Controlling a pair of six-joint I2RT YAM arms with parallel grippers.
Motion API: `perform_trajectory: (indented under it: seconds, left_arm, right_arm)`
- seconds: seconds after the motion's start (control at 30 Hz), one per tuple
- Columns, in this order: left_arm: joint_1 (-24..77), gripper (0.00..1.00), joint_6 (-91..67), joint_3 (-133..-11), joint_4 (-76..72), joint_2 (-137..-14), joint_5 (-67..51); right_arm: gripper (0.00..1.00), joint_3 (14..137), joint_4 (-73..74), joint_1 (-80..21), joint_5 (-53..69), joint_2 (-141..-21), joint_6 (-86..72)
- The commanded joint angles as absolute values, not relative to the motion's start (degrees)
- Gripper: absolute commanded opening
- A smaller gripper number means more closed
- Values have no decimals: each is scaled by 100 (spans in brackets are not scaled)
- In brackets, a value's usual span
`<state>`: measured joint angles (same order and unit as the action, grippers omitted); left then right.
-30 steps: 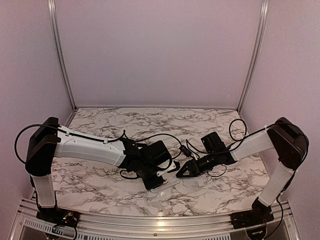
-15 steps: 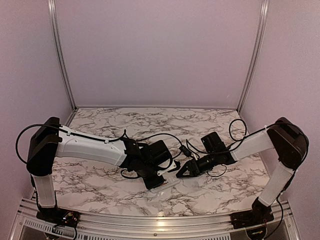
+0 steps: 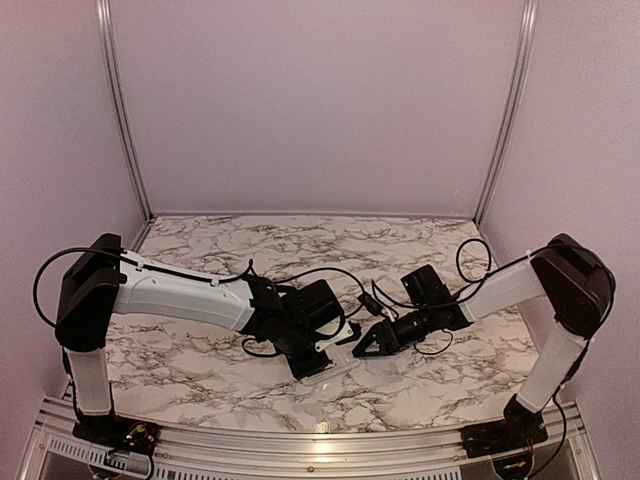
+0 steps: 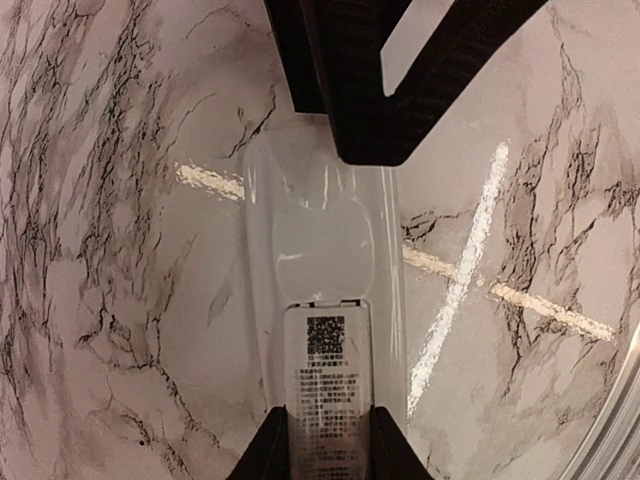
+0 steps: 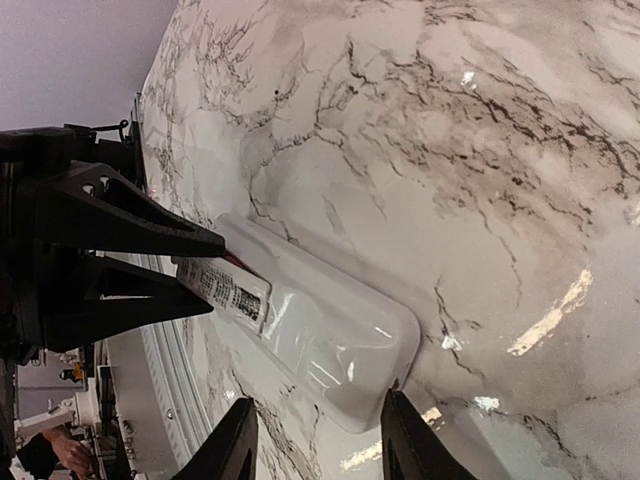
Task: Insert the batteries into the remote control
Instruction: Load the battery cover onto the remote control without the battery cover.
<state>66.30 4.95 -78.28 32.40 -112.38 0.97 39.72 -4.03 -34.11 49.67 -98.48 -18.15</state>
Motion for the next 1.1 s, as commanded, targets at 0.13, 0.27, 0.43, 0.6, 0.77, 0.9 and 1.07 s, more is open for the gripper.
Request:
perform_trajectory:
  seconds: [0.13,0.27,0.43,0.6,0.77,0.9,1.07]
  left_arm:
    - [6592,17,510,-8002,3314,-11364,-147]
    - [6592,17,471,-8032,3326,-11457,-51]
    - [6568,19,448,-8086,3354,-11537,-43]
    - [6557,22,472,-8091,3391,-11573,-44]
    - [6557,30,506,-8060,3408,-11545,108]
    - [6557,32,510,-8051,3405,-11531,114]
    - [6556,35,521,-8040,3408,-11514,63]
  right_arm:
    - [40,4122,-433,-3375,5038,-9932,-1761]
    - [40,4112,-437,-3376,5036,-9921,-1766]
    - [40,4114,-446,-3375,5053,-9930,-1766]
    - [40,4121,-458,-3372,5072,-9936,-1765]
    - [39,4126,-459,-3375,5084,-9942,-1765]
    - [39,4133,-455,-3370,5088,-9951,-1762]
    - [39,4138,-463,-3375,5087,-9967,-1761]
